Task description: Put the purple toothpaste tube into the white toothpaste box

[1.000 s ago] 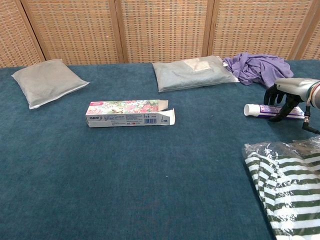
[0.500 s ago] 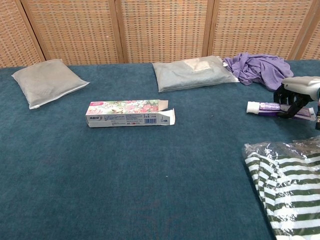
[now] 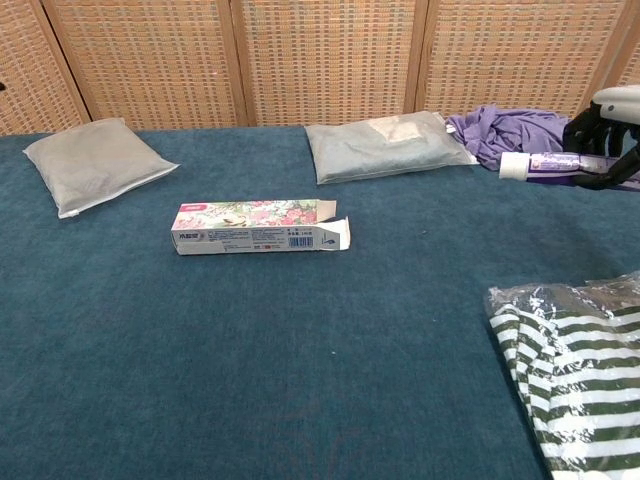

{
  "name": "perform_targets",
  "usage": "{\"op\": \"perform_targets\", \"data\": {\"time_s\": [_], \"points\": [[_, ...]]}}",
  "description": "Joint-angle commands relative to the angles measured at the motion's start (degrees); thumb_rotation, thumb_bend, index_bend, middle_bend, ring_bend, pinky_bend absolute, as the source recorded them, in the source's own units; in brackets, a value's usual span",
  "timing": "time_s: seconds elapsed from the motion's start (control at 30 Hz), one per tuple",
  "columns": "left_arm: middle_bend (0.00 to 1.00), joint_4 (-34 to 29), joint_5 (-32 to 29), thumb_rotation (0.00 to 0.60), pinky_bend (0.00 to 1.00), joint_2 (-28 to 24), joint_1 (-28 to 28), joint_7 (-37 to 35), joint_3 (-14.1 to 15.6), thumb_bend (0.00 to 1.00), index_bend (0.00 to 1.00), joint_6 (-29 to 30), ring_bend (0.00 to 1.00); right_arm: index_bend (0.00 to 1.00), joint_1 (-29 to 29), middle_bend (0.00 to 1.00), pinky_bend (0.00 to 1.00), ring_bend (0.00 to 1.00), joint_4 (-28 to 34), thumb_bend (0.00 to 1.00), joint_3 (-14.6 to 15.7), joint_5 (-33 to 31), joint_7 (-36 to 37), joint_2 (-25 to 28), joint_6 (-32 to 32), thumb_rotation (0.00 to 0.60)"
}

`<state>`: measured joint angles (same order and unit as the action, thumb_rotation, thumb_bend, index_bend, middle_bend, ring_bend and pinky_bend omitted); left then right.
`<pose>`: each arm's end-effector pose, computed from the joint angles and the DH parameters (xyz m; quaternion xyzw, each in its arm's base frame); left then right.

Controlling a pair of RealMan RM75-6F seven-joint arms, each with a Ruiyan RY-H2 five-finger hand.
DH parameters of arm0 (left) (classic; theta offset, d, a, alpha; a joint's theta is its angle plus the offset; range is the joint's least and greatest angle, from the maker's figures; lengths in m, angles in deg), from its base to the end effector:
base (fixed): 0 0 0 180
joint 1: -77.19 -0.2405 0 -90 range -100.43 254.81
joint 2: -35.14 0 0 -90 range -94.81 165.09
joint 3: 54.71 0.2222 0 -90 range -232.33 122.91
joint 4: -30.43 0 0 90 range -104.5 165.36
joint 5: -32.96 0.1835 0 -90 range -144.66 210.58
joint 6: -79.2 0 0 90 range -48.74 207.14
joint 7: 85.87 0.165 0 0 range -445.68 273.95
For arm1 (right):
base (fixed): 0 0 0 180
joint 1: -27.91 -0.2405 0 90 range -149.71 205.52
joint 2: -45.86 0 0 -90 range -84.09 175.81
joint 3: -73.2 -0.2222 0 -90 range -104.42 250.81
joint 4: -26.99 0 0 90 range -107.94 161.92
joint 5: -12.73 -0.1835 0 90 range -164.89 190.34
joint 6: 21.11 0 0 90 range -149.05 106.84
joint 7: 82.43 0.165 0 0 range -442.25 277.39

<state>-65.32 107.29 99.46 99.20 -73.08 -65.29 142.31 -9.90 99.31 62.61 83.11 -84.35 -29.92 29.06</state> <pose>-0.2195 0.2906 0.1351 -0.6800 -0.3666 -0.3364 0.5385 -0.2128 -0.3747 0.0977 0.7023 -0.3765 0.3304 0.5059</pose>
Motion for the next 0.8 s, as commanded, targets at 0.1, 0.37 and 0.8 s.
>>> {"op": "perform_targets", "data": {"time_s": [0.1, 0.37, 0.8], "points": [[0.0, 5.68, -3.57, 0.6, 0.0, 4.69, 8.03, 0.87, -1.53, 0.08, 0.0, -9.73, 0.0, 0.62, 2.38, 0.63, 0.42, 0.48, 6.85, 0.6, 0.86, 2.49, -1.8, 5.43, 3.9, 0.6], [0.0, 15.14, -8.1, 0.6, 0.0, 13.71, 16.49, 2.09, -3.14, 0.08, 0.0, -17.65, 0.0, 0.62, 3.85, 0.63, 0.42, 0.47, 11.37, 0.6, 1.47, 3.19, -4.52, 8.52, 6.44, 0.6], [0.0, 33.53, -17.94, 0.6, 0.04, 31.33, 30.92, 5.89, -4.4, 0.08, 0.0, -28.85, 0.0, 0.62, 4.97, 0.63, 0.42, 0.47, 13.25, 0.6, 2.15, 3.99, -5.95, 10.89, 7.82, 0.6]]}}
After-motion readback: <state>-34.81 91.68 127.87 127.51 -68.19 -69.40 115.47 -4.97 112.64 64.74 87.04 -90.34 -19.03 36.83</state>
